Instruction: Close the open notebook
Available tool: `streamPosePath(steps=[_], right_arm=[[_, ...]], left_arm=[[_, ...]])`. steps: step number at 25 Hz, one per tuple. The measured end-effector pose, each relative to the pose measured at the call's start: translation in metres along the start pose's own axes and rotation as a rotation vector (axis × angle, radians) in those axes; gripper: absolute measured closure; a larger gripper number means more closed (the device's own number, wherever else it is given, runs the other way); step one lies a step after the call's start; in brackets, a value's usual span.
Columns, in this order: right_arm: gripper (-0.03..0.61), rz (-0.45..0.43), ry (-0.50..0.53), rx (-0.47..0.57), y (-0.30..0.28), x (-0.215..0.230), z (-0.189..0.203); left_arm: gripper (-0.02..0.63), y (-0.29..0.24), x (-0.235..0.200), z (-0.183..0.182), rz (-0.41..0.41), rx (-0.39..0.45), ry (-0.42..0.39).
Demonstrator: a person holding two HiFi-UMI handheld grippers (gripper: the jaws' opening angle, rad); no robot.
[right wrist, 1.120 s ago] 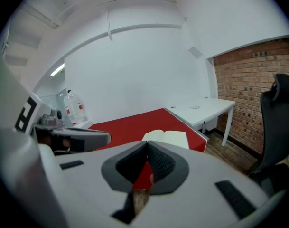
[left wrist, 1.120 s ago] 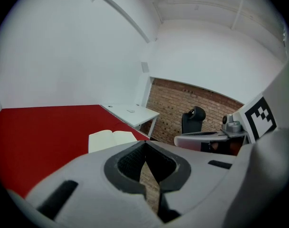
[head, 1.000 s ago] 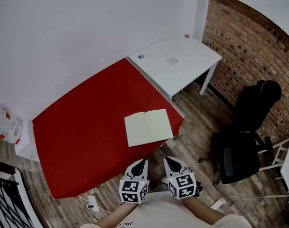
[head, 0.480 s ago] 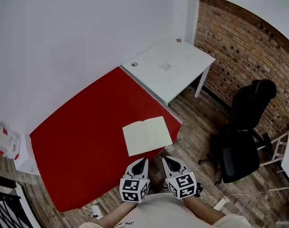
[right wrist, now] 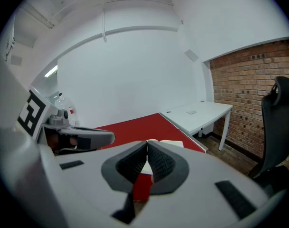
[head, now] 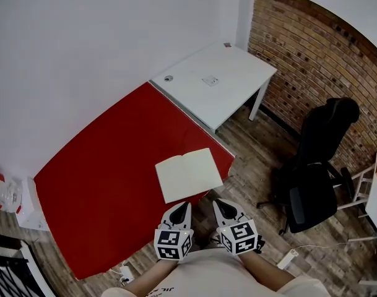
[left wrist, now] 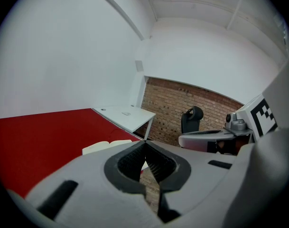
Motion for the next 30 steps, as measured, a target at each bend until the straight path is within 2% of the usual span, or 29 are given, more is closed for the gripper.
streamPosePath(steps=[5,10,15,25,30], right_arm=[[0.572,0.008,-0.007,-0.015,-0.012,0.01,0.001],[0.572,0.039,0.0,-0.017,-0.033,0.023,0.002],[0.572,0.05,-0.029,-0.07,-0.051,0.033,0.026],[0.567,0.088,-0.084,-0.145,-0.101,0.068,0.073],[0.521,0.117,-0.135,-0.18,-0.132,0.093,0.095]], left_arm=[[0.607,-0.011,-0.005,-0.002,0.004,-0.01,-0.031],[0.607,-0.021,-0.026,-0.001,-0.039,-0.021,-0.068],[0.607,-0.026,-0.046,0.018,-0.068,-0.031,-0.001],[0.607,-0.06,-0.062,0.046,-0.071,-0.049,0.003],[0.607,-0.07,-0.073,0.061,-0.081,-0.067,0.011]])
Point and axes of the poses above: the fingertips, and each gripper's own axes: y backward along the fingers, x to its right, z out of its underside, the point moved 1 cm from there along y, backward along the fingers, and after that the axes turned 13 degrees about z, right-handed, at the moved point
